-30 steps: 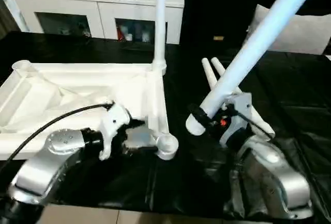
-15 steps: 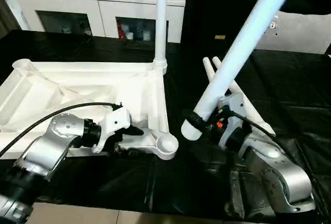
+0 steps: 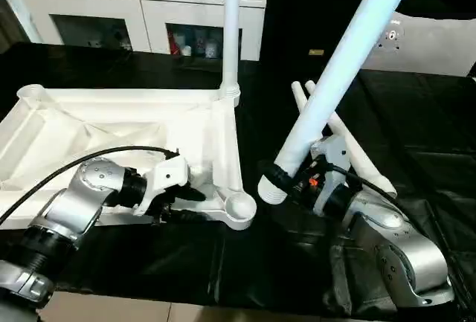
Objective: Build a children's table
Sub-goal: Insert table leg to table base
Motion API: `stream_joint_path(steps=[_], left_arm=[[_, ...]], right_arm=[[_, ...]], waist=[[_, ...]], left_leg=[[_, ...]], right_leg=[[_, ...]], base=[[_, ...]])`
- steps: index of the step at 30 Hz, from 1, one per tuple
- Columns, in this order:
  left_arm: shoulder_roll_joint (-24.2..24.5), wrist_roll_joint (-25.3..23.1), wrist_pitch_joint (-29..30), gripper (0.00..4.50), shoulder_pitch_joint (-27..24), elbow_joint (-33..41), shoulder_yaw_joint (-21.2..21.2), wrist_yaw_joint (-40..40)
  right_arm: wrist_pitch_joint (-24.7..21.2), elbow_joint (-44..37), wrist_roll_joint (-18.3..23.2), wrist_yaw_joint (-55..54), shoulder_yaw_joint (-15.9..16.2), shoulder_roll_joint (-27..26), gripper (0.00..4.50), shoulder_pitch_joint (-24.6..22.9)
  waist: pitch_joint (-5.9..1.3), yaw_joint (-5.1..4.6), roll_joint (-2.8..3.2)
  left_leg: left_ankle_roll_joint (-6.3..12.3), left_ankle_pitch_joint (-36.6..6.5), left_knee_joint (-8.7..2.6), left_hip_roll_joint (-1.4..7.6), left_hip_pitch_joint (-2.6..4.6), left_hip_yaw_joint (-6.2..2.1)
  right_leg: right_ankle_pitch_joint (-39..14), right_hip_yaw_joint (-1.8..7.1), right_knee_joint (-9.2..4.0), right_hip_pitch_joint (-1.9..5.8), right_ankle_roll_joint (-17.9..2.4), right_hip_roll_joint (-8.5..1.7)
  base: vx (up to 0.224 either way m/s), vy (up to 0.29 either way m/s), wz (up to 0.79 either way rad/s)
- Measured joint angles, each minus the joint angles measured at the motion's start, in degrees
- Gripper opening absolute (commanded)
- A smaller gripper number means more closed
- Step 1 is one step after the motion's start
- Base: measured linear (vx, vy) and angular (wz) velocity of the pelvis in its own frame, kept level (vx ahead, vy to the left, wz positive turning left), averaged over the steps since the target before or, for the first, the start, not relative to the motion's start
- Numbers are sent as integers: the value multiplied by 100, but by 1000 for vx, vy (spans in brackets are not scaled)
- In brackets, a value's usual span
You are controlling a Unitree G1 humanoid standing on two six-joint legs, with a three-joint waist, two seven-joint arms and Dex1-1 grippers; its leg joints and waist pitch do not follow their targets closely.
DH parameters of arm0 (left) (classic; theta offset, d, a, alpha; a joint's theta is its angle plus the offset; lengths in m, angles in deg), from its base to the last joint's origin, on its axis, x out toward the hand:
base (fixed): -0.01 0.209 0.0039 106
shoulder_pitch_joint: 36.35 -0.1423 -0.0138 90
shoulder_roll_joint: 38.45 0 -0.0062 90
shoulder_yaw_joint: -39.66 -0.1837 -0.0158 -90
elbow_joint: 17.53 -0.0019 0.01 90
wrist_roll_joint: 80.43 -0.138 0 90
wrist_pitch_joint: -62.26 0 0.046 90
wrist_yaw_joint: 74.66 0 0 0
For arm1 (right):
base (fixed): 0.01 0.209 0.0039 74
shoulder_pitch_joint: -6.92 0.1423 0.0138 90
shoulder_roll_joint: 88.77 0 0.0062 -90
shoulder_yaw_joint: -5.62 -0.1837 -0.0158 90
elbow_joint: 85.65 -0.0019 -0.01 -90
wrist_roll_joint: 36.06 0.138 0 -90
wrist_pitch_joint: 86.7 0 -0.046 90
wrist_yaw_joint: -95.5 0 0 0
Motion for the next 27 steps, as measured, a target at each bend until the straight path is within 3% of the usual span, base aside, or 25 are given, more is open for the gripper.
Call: stream_joint_path(steps=[22,27], left_arm=[[-69,-142,-303,11,28,-322,1,-153],[-108,-226,-454,0,30,-367,18,-141]], right_arm=[[10,0,-71,0,83,13,190,0],[9,2,-70,-5,83,-19,190,1]], waist=[[0,4,0],[0,1,-1]], left_leg=[[0,1,0,4,1,5],[1,1,0,4,0,10]], right_leg=[[1,-1,0,-1,-2,-2],[1,2,1,0,-2,-4]], base=[[0,0,0],[0,0,0]])
